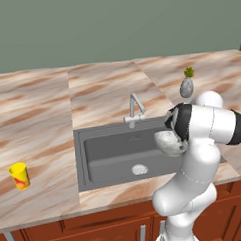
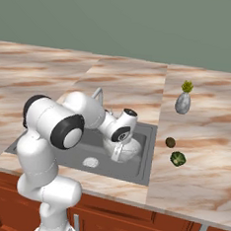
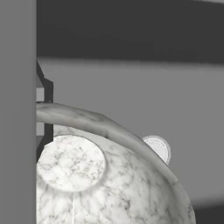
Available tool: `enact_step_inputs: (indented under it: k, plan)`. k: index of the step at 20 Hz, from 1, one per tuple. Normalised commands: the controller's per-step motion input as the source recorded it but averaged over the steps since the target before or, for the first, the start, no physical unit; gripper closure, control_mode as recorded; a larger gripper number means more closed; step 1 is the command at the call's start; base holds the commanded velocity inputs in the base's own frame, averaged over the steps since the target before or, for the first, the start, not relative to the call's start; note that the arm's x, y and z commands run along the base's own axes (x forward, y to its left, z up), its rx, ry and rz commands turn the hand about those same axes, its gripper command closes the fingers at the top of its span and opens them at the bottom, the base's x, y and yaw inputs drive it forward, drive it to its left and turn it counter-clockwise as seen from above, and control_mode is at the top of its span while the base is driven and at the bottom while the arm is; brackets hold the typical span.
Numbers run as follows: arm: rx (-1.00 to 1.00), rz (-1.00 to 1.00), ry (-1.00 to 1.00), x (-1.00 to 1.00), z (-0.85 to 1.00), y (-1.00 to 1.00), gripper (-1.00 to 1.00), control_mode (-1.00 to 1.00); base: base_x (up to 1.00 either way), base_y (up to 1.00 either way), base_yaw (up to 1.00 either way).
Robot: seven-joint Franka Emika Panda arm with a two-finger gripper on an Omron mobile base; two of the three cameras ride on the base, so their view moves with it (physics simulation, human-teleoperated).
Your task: Remove the kiwi and broccoli from the sink. Then move the bowl and cup from the counter to the sink for washing.
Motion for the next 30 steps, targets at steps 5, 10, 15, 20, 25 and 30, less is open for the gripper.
enact_step_inputs:
  k: [5,10,15,20,25,30]
  plan:
    - [-0.1,-0.09,0.0,0.1,-0.21,0.0,1.0,-1.0,0.0,0.0,0.0]
    - [-0.09,-0.07,0.0,0.14,-0.18,0.02,1.0,-1.0,0.0,0.0,0.0]
    - [-0.06,-0.06,0.0,0.14,-0.16,0.07,1.0,-1.0,0.0,0.0,0.0]
    - [-0.04,-0.05,0.0,0.15,-0.14,0.09,1.0,-1.0,0.0,0.0,0.0]
    - [-0.03,-0.06,0.01,0.14,-0.15,0.12,1.0,-1.0,0.0,0.0,0.0]
    - [0.0,-0.05,0.04,0.13,-0.19,0.1,1.0,-1.0,0.0,0.0,0.0]
